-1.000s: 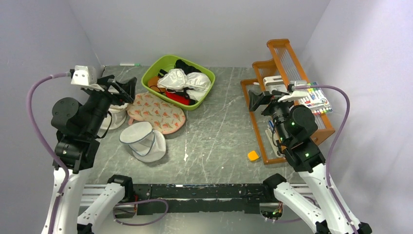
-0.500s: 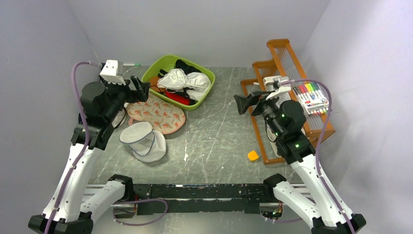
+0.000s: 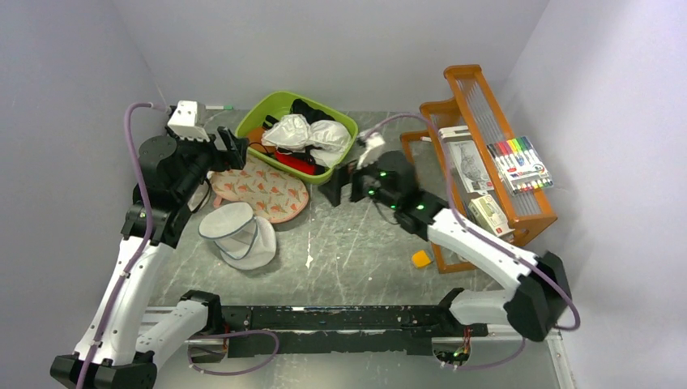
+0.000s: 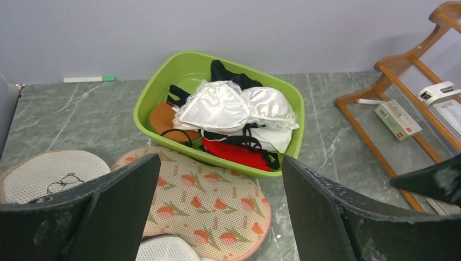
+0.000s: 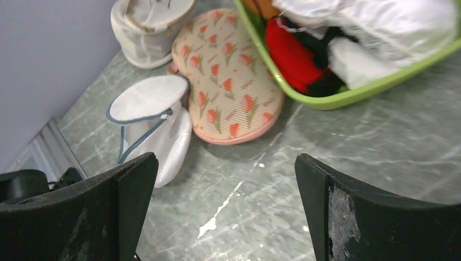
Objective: Unzip the laundry bag and remove the bra
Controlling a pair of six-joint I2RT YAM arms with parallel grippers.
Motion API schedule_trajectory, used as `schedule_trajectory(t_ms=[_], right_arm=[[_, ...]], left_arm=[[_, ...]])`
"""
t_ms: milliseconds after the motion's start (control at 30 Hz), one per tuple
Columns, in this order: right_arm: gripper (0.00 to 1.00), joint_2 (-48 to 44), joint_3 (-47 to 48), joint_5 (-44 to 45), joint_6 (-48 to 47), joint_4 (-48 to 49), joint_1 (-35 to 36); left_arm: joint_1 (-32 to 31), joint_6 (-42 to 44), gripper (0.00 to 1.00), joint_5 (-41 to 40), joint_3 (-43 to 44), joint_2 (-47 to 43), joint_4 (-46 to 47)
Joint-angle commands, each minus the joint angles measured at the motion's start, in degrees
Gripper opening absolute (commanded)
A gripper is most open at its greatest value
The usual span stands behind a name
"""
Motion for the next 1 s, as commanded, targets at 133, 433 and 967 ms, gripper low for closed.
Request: schedule_trajectory(t_ms=[133, 433, 967], right_arm=[[1.0, 18.9, 11.87, 14.07, -19.41, 1.94, 15.92], [1.0, 31.07, 9.01, 15.01, -58.07, 10.47, 22.56], [1.0, 50.82, 10.85, 20.82, -78.25, 25.41, 24.97]], left_arm=[[3.44, -1.48, 0.94, -0.71, -1.55, -0.96, 3.44], [4.61, -1.74, 0.94, -2.05, -1.49, -0.53, 2.9], [4.89, -2.19, 0.94, -1.84, -2.45, 1.12, 3.52]])
